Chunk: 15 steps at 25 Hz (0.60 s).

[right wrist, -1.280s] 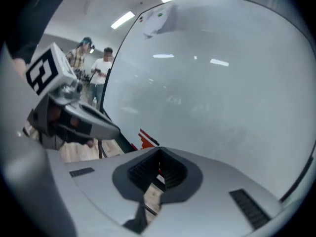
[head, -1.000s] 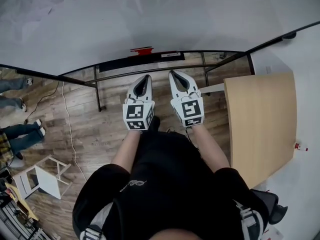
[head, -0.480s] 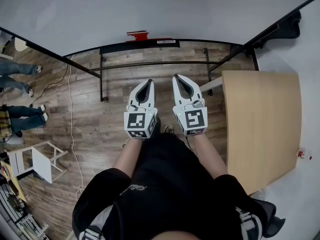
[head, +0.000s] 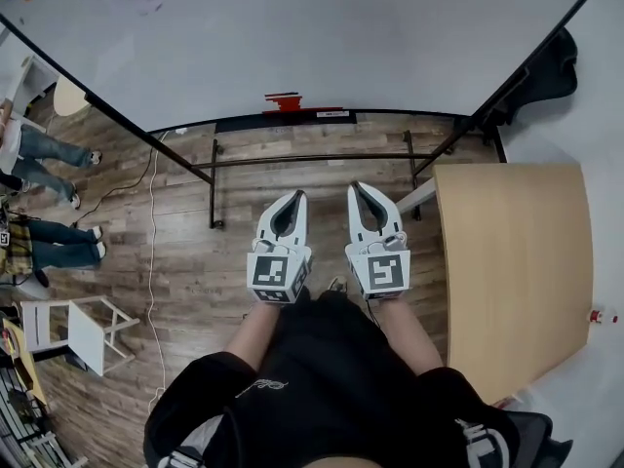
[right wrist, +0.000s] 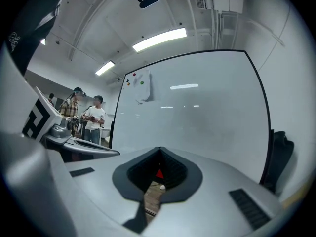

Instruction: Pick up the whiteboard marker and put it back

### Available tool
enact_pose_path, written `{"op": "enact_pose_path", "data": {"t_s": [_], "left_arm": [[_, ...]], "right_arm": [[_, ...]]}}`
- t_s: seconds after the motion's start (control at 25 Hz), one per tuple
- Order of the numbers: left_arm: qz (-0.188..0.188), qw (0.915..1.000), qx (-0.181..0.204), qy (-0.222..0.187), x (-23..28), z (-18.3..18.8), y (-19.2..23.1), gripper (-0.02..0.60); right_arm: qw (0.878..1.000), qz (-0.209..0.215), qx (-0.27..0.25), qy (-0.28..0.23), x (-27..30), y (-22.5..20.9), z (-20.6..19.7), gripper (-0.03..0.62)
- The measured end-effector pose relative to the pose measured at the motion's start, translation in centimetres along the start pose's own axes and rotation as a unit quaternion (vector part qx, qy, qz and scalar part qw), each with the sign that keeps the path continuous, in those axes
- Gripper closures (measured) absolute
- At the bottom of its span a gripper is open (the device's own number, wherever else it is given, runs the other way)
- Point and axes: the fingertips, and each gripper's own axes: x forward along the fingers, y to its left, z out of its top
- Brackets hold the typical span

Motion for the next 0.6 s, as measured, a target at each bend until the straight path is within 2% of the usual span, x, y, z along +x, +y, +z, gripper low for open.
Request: {"op": "enact_pose_path", "data": {"t_s": [0.32, 0.6], "left_arm": [[-0.017, 0.9997, 0.004, -0.016, -1.4, 1.7, 2.0, 0.577], [-0.018, 0.9996, 0.005, -0.021, -2.3, 2.1, 3.3, 0.577]], "right_arm": [[0.999, -0.018, 0.028, 0.011, 1.1, 2.7, 0.7, 0.594], [1.000, -0.007, 0.008, -0.001, 2.2, 4.5, 1.5, 0.594]]}}
